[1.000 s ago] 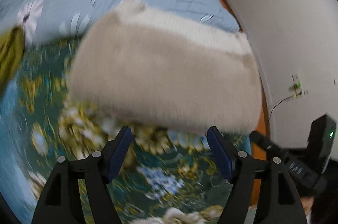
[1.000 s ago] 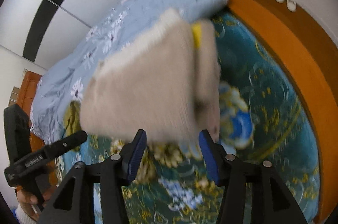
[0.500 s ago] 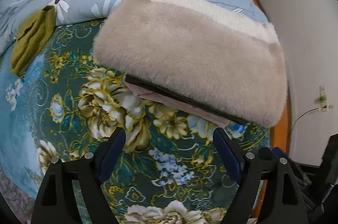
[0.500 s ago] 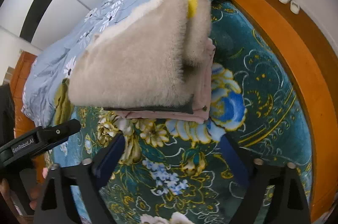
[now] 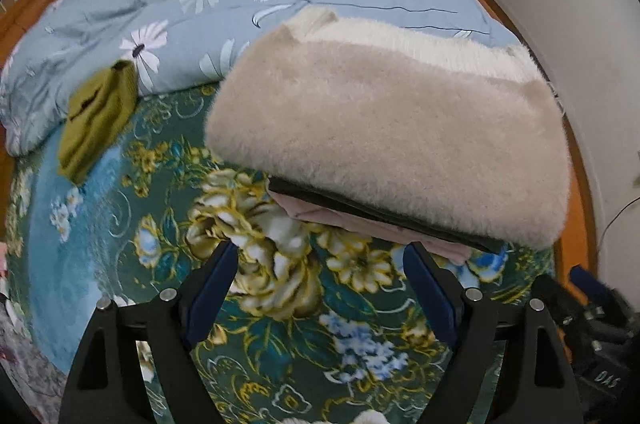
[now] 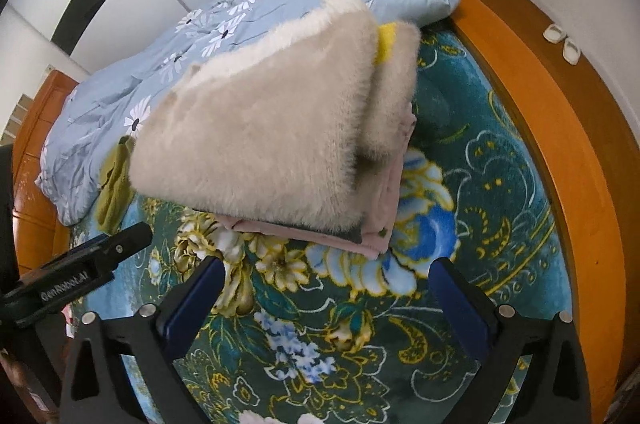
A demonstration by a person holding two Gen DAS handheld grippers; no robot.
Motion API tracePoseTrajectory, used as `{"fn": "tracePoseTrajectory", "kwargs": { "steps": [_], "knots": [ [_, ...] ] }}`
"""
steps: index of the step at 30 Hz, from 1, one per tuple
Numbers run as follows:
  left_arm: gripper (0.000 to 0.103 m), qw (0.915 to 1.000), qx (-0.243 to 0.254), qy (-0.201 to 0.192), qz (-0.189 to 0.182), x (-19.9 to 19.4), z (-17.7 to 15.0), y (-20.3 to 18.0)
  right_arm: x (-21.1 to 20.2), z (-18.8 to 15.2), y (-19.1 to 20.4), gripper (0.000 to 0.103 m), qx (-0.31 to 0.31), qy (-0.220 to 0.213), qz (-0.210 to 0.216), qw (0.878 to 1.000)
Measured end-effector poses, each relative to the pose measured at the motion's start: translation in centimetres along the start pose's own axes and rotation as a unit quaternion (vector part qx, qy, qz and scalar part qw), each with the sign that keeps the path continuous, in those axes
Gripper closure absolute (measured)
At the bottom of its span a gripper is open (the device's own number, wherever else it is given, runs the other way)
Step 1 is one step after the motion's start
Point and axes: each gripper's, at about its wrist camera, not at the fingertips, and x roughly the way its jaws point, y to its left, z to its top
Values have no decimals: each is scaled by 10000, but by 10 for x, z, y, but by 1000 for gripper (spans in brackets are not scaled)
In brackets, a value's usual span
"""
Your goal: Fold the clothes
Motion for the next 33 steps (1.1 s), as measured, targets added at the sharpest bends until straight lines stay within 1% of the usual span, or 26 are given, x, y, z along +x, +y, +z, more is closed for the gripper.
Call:
{"fn": "tracePoseTrajectory", "kwargs": {
  "steps": [8, 12, 17, 20, 28, 33],
  "knots": [
    [18, 9998, -12, -64, 176, 5, -9, -3, -3, 1, 4, 0, -269, -142, -126, 9995],
    [18, 9996, -82, 48, 249, 12, -13, -3, -3, 1, 7, 0, -394, -173, -166, 9989],
    [18, 9990, -340, 212, 202, 18, -15, 2, 6, 2, 8, 0, -406, -54, -24, 9992],
    [18, 9986, -436, 218, 207, 19, -15, 6, 11, 2, 8, 0, -414, 5, -70, 9991],
    [18, 9987, -420, 217, 207, 22, -14, 4, 18, 4, 11, 0, -484, 188, -134, 9986],
    [18, 9990, -313, 181, 256, 22, -11, 1, 17, 8, 12, 0, -483, 213, -200, 9984]
  ]
}}
